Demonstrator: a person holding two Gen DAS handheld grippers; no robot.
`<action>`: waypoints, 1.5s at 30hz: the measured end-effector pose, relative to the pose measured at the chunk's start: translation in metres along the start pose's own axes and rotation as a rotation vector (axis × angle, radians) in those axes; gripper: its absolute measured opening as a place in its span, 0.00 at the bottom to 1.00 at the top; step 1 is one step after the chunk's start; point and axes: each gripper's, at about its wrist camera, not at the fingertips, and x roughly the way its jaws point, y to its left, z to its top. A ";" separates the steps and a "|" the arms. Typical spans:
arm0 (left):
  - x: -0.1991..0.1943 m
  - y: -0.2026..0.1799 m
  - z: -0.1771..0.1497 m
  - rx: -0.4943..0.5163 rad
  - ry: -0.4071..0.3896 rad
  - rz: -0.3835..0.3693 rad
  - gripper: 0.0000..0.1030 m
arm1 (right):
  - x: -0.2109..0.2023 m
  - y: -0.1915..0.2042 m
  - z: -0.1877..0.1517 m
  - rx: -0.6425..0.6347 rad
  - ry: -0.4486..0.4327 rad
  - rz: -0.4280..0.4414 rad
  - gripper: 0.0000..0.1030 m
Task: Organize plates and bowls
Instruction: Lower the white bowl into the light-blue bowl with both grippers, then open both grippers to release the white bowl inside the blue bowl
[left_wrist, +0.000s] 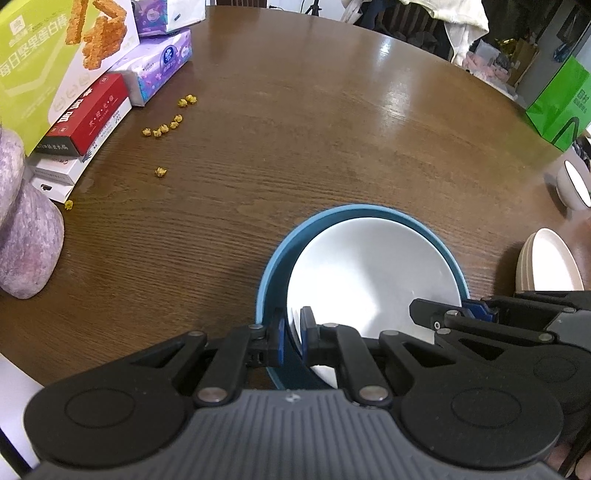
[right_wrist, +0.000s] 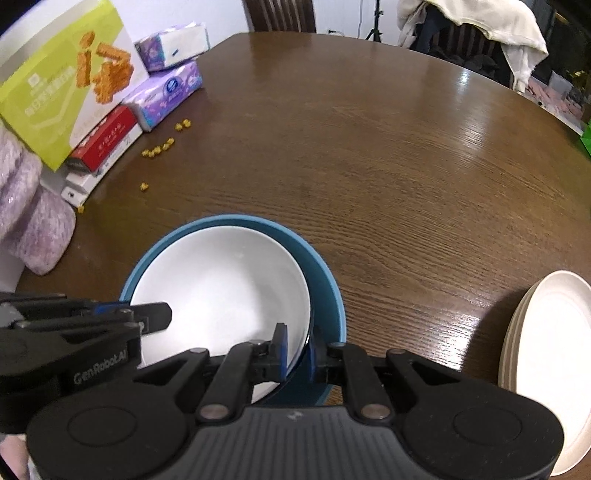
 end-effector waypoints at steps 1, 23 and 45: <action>0.000 0.000 0.000 0.002 0.003 -0.001 0.08 | 0.000 0.001 0.001 -0.007 0.006 -0.001 0.11; 0.000 -0.004 0.001 -0.008 0.027 0.010 0.10 | 0.001 0.002 0.004 -0.035 0.032 -0.004 0.16; -0.048 0.001 -0.004 -0.041 -0.132 -0.090 0.74 | -0.061 -0.034 -0.015 0.061 -0.154 0.052 0.58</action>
